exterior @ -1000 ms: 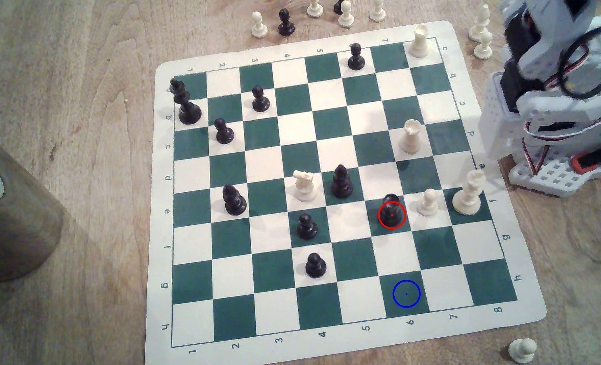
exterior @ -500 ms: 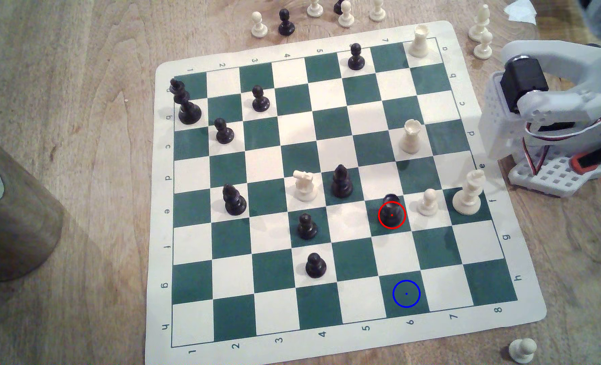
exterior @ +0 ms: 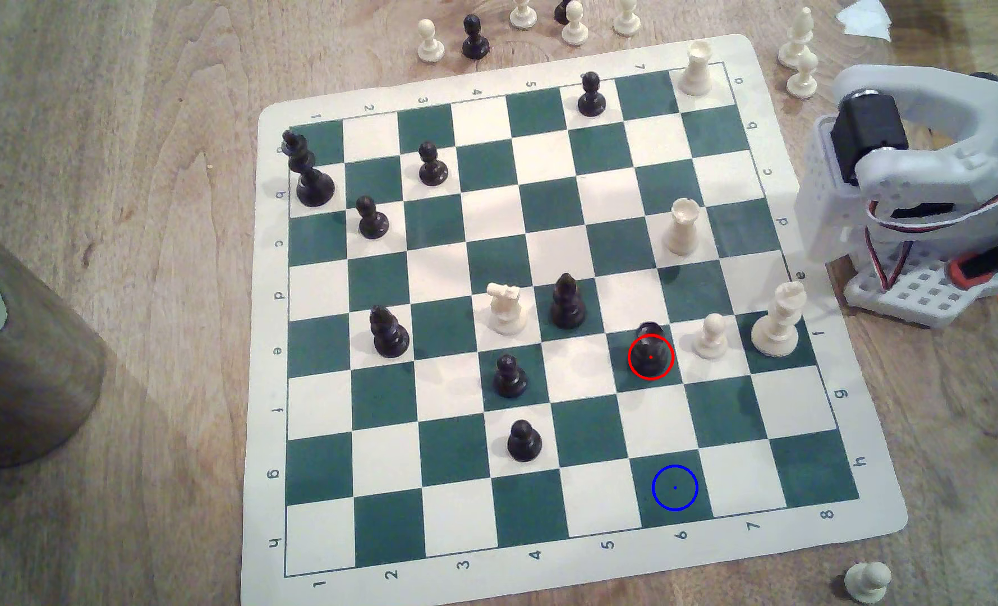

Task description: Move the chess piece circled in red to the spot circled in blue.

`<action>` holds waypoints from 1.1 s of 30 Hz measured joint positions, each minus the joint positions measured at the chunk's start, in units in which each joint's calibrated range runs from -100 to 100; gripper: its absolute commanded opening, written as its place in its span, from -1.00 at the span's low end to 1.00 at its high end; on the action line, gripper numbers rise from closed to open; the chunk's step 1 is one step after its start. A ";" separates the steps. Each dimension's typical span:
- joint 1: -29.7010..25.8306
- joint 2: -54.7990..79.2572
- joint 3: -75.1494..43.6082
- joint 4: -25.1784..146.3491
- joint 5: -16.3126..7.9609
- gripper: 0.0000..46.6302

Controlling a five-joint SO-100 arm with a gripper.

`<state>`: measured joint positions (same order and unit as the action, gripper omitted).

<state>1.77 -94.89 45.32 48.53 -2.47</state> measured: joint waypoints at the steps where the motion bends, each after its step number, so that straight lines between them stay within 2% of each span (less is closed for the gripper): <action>1: -0.37 0.42 -1.81 4.54 -0.29 -0.99; 4: -3.69 1.76 -7.14 21.04 -1.32 -0.99; 6: -8.04 2.68 -8.40 31.16 -2.05 -0.99; 9: -9.14 4.36 -7.59 38.09 -2.88 -0.99; 12: -9.59 6.87 -4.70 41.99 -4.69 -0.99; 15: -10.69 12.82 -4.52 43.67 -8.16 -0.99; 18: -12.83 17.43 -5.15 44.38 -10.50 -0.99; 19: -14.60 21.45 -6.69 44.38 -12.26 -0.99; 22: -16.30 27.23 -8.77 43.75 -14.31 -0.98; 26: -16.96 34.52 -10.12 42.23 -15.58 -0.77; 27: -17.11 35.61 -10.12 42.15 -15.63 -0.57; 31: -18.44 39.04 -7.86 41.51 -15.63 -0.14; 33: -18.81 40.05 -4.25 40.40 -15.53 -0.13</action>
<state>-17.04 -54.84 41.08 88.92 -18.00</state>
